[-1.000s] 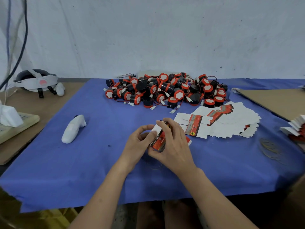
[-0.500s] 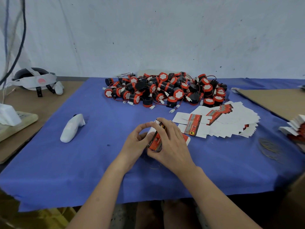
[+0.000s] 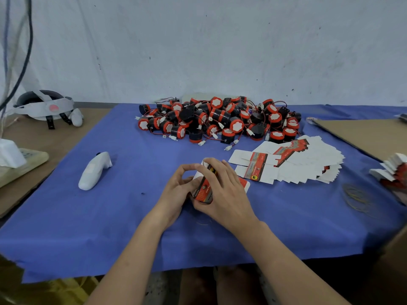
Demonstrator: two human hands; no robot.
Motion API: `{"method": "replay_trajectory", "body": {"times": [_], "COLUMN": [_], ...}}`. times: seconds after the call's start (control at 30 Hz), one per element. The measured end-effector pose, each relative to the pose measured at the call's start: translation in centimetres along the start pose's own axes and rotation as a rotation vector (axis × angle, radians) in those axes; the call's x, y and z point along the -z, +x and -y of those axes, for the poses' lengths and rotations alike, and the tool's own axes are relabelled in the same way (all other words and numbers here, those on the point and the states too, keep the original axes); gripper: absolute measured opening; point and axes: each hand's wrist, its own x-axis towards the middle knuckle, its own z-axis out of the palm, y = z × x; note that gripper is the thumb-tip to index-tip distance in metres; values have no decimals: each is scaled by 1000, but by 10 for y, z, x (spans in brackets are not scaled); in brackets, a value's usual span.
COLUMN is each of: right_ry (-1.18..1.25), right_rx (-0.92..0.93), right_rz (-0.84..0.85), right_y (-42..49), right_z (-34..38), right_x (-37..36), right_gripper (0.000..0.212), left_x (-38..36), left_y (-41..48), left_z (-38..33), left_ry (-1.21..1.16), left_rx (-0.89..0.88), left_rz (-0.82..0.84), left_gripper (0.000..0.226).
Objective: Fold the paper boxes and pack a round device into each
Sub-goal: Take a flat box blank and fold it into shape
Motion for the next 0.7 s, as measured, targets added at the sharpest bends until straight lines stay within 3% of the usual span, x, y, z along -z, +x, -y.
{"method": "replay_trajectory", "body": {"times": [0.23, 0.47, 0.7], "right_ry": [-101, 41, -59], "right_rx": [-51, -254, -353], "right_rz": [38, 76, 54], "right_y": [-1, -2, -2], "right_z": [-2, -1, -5], "right_x": [-4, -2, -1], "right_gripper": [86, 108, 101], "left_x": [0, -2, 1], "left_y": [2, 7, 6], "left_z": [0, 2, 6], "left_ry": [-67, -101, -2], "left_rx": [-2, -7, -140], "left_rz": [-86, -168, -165], "left_gripper": [25, 27, 22]}}
